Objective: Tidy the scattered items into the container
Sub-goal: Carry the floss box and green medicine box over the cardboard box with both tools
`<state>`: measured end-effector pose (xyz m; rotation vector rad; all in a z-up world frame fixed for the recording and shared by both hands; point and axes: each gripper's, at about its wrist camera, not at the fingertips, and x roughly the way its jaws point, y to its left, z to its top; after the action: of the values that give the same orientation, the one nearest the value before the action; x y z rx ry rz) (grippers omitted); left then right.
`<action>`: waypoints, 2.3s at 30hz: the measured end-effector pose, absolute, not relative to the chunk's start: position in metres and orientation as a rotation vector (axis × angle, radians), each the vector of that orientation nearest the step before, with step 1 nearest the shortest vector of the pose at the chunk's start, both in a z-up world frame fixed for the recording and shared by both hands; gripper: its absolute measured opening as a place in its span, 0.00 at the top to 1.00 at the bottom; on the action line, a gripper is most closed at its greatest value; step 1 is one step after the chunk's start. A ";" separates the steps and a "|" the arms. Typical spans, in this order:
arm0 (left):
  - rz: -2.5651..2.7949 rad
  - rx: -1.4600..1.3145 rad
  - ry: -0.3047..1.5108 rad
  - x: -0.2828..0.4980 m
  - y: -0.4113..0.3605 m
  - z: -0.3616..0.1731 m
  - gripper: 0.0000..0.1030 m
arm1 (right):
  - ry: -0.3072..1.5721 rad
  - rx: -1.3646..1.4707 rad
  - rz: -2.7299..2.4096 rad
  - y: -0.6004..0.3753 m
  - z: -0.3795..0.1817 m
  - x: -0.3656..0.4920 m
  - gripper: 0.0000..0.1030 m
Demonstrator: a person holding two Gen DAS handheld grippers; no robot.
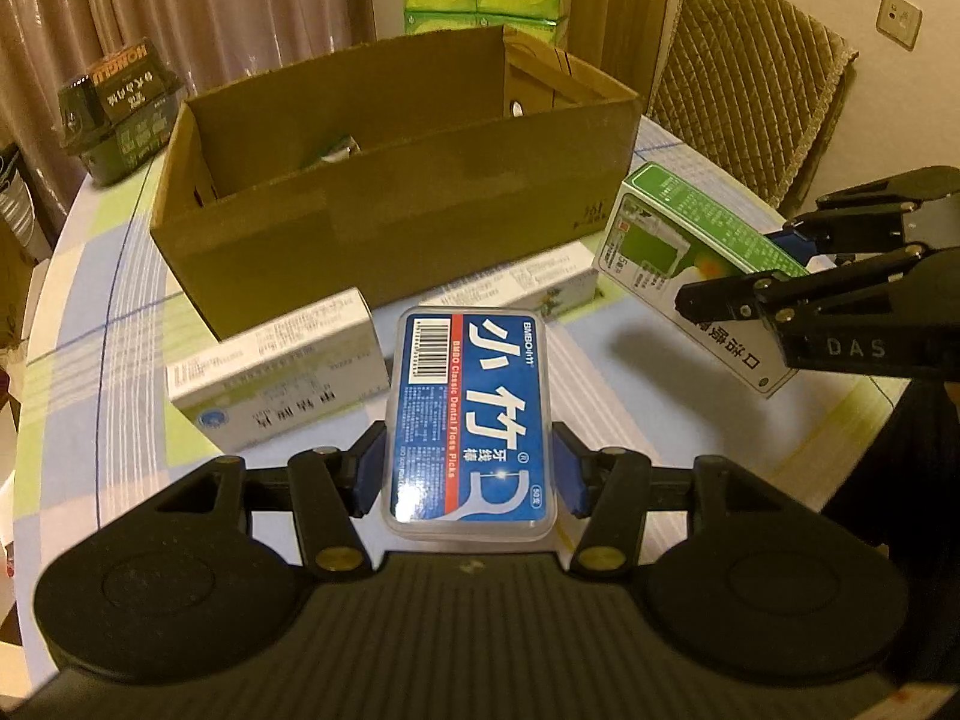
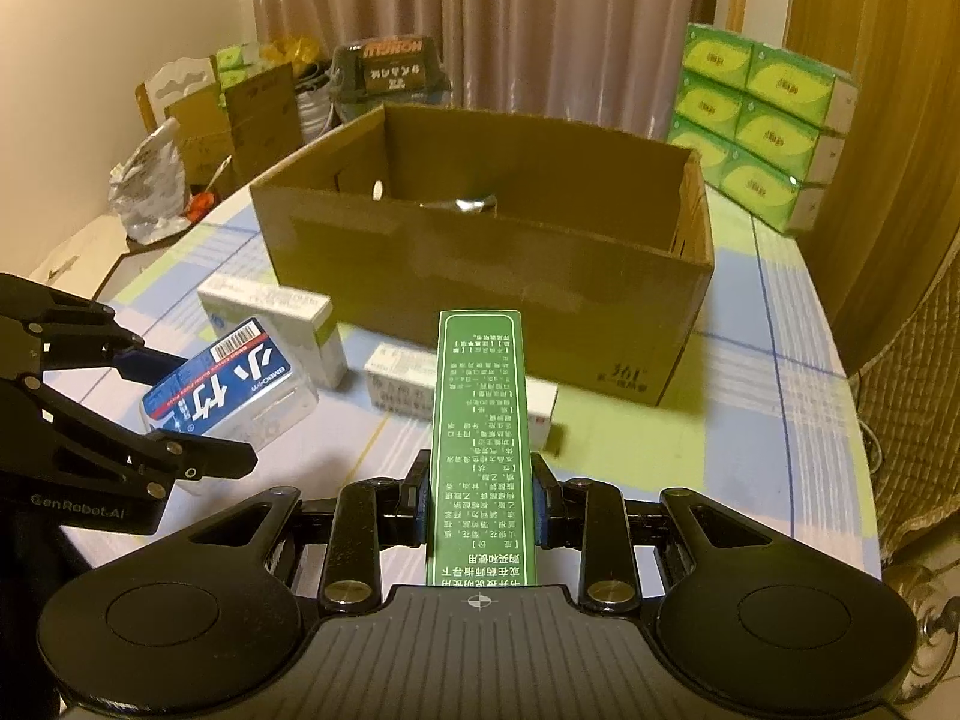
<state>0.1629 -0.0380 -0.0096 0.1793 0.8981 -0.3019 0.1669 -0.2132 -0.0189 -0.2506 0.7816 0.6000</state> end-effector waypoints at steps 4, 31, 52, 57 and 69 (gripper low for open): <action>-0.302 0.190 0.877 0.171 -0.038 -0.001 0.51 | 0.764 -0.257 0.598 -0.208 -0.010 0.178 0.73; -0.303 0.212 0.747 0.244 -0.034 0.057 0.51 | 0.626 -0.208 0.618 -0.185 0.048 0.253 0.73; -0.283 0.203 0.729 0.303 -0.026 0.063 0.51 | 0.556 -0.197 0.606 -0.165 0.063 0.319 0.73; -0.281 0.202 0.743 0.322 -0.026 0.056 0.51 | 0.558 -0.209 0.603 -0.159 0.056 0.335 0.74; -0.274 0.181 0.774 0.349 -0.024 0.038 0.51 | 0.573 -0.207 0.593 -0.157 0.037 0.363 0.73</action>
<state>0.3493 -0.0239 0.0376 0.1811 0.7745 -0.2735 0.3630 -0.1573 0.0374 -0.2071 0.5732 0.5927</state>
